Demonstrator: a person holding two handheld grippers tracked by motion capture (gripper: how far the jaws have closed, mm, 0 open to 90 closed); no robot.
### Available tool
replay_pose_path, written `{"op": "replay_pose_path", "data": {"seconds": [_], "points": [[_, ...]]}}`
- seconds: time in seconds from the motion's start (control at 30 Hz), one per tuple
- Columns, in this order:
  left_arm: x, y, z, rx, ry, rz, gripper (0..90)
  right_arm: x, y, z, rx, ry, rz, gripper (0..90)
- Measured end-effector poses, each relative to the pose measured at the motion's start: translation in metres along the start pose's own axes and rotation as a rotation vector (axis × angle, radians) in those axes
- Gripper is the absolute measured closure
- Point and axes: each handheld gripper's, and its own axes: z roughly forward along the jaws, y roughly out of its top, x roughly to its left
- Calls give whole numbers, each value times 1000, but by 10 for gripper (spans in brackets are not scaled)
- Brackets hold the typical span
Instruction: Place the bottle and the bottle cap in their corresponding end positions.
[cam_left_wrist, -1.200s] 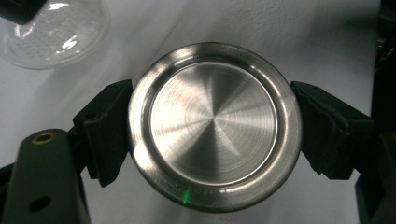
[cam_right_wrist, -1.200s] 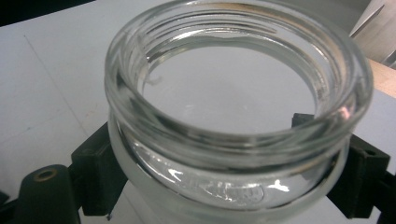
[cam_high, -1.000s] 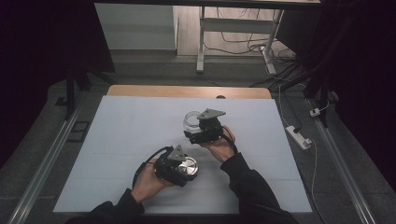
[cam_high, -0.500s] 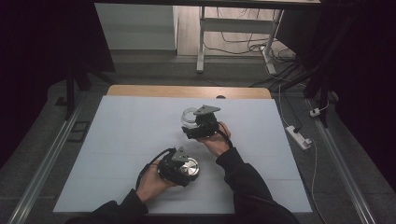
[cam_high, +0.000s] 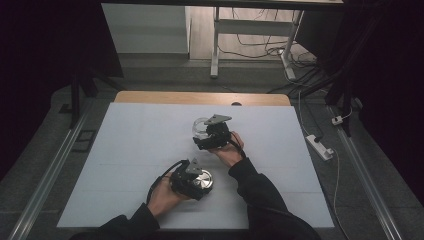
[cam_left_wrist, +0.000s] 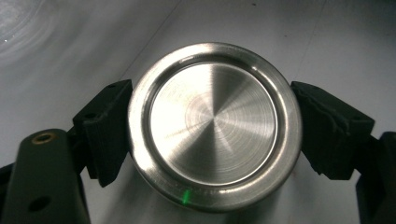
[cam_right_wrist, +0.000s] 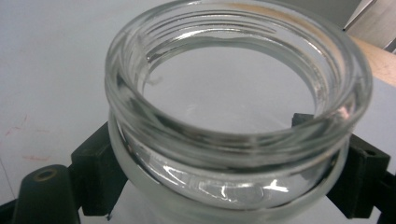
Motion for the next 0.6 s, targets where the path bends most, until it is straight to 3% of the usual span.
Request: {"op": "replay_pose_path", "data": {"seconds": [0.33,0.6], "points": [[2,-3,5,5,-15,7,179,-2,-7,3,0,9,16,142],[1,-2,6,10,-36,-5,94,-4,-6,2,23,22,26,135]]}}
